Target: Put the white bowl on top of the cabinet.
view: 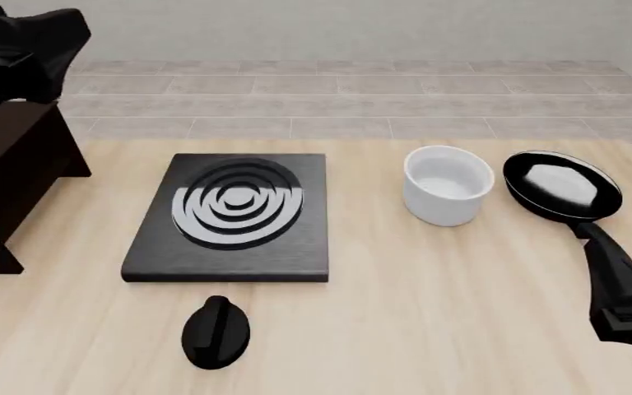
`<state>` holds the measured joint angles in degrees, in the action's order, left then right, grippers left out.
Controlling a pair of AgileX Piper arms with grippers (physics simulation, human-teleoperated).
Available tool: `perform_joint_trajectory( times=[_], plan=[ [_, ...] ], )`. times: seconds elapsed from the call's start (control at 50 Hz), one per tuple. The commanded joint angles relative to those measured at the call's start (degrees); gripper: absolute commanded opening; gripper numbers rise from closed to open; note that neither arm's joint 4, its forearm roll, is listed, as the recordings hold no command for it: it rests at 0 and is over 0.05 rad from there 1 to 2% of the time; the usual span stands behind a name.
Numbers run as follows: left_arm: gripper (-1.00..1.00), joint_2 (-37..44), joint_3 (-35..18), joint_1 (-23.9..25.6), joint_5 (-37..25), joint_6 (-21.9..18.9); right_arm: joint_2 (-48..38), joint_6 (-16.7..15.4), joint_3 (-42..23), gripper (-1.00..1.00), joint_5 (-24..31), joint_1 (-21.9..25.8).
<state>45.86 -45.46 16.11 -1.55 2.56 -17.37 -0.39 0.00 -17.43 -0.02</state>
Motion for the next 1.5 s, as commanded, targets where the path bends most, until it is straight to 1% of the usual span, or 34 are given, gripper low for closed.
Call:
perform_joint_trajectory(
  times=[0.02, 0.08, 0.12, 0.16, 0.18, 0.2, 0.26, 0.3, 0.36, 0.4, 0.42, 0.46, 0.48, 0.5, 0.56, 0.6, 0.66, 0.7, 0.76, 0.9, 0.96, 0.98, 1.0, 1.06, 1.16, 1.26, 1.28, 1.3, 1.4, 1.44, 1.46, 1.48, 1.5],
  plan=[
    [1.0, 6.77, -7.45, 4.4, -1.8, 0.44, -1.25, 0.33, 0.0, 1.0, -1.02, -0.04],
    [1.0, 8.67, -10.02, 5.35, -2.58, 0.45, 0.47, -0.27, 0.0, 1.0, 0.29, 0.03],
    [1.0, 9.68, -11.26, 6.25, -3.1, 0.55, 0.63, -0.12, 0.0, 1.0, 0.54, 0.01],
    [1.0, 11.22, -12.59, 8.7, -4.22, 0.2, -0.56, 0.23, 0.0, 1.0, -0.4, -0.03],
    [1.0, 12.58, -13.61, 10.79, -5.28, -0.26, -0.59, 0.29, 0.0, 1.0, -0.39, -0.03],
    [1.0, 13.32, -14.52, 11.72, -5.92, -0.42, -0.34, 0.2, 0.0, 1.0, -0.21, -0.02],
    [1.0, 14.74, -16.28, 11.85, -6.2, 0.35, 0.54, -0.21, 0.0, 1.0, 0.39, 0.03],
    [1.0, 15.12, -16.74, 12.01, -6.32, 0.17, 0.24, -0.13, 0.0, 1.0, 0.15, 0.02],
    [1.0, 16.82, -18.79, 13.17, -6.85, 0.08, -0.79, 0.27, 0.0, 1.0, -0.61, -0.02],
    [1.0, 17.85, -20.2, 14.83, -7.5, -0.71, 0.3, -0.03, 0.0, 1.0, 0.27, 0.01],
    [1.0, 18.25, -20.54, 15.06, -7.61, -0.74, -0.18, -0.14, 0.0, 1.0, -0.28, 0.02],
    [1.0, 19.49, -21.99, 16.26, -8.24, -2.03, 0.22, -0.1, 0.0, 1.0, 0.15, 0.02],
    [1.0, 20.57, -23.61, 16.79, -8.73, -2.55, -0.15, 0.21, 0.0, 1.0, -0.02, -0.01],
    [1.0, 20.59, -23.64, 16.79, -8.74, -2.55, -0.2, 0.21, 0.0, 1.0, -0.06, -0.01],
    [1.0, 22.65, -25.96, 17.36, -9.3, -2.99, -0.4, 0.04, 0.0, 1.0, -0.38, 0.01],
    [1.0, 23.94, -27.39, 17.89, -9.51, -3.39, 1.35, -0.21, 0.0, 1.0, 1.19, 0.04],
    [1.0, 26.2, -29.52, 18.82, -10.16, -3.58, -0.96, 0.22, 0.0, 1.0, -0.82, 0.0],
    [1.0, 27.6, -31.08, 19.17, -10.62, -3.44, -0.8, 0.21, 0.0, 1.0, -0.67, 0.0],
    [1.0, 29.73, -33.55, 20.21, -11.87, -3.34, 0.43, -0.19, 0.0, 1.0, 0.29, 0.04],
    [1.0, 34.06, -37.85, 21.33, -14.1, -3.72, -0.65, 0.14, 0.0, 1.0, -0.57, 0.0],
    [1.0, 35.62, -39.82, 22.3, -14.99, -4.29, 0.13, -0.16, 0.0, 1.0, 0.03, 0.03],
    [1.0, 36.29, -40.8, 22.75, -15.44, -3.92, 0.15, 0.01, 0.0, 1.0, 0.15, 0.02],
    [1.0, 36.64, -41.45, 22.92, -15.78, -3.77, -0.58, 0.09, 0.0, 1.0, -0.52, 0.01],
    [1.0, 37.9, -42.93, 23.52, -16.57, -4.18, -0.22, 0.22, 0.0, 1.0, -0.07, -0.01],
    [1.0, 40.87, -47.04, 25.61, -19.05, -4.73, -0.33, -0.14, 0.0, 1.0, -0.41, 0.03],
    [1.0, 42.5, -49.2, 26.33, -20.28, -4.84, -0.47, 0.11, 0.0, 1.0, -0.39, 0.01],
    [1.0, 43.66, -50.54, 27.14, -21.35, -5.01, 0.43, -0.01, 0.0, 1.0, 0.42, 0.02],
    [1.0, 43.68, -50.6, 27.14, -21.38, -5.01, 0.56, -0.01, 0.0, 1.0, 0.55, 0.02],
    [1.0, 46.75, -56.29, 28.2, -25.07, -5.41, -1.21, 0.16, 0.0, 1.0, -1.09, 0.0],
    [1.0, 48.06, -58.11, 28.49, -26.01, -5.82, -1.19, 0.15, 0.0, 1.0, -1.07, 0.01],
    [1.0, 48.08, -58.15, 28.49, -26.03, -5.82, -1.13, 0.07, 0.0, 1.0, -1.06, 0.01],
    [1.0, 49.38, -59.85, 28.65, -26.7, -5.58, -0.47, -0.04, 0.0, 1.0, -0.49, 0.03],
    [1.0, 49.42, -59.93, 28.65, -26.74, -5.58, -0.38, -0.04, 0.0, 1.0, -0.4, 0.03]
  ],
)
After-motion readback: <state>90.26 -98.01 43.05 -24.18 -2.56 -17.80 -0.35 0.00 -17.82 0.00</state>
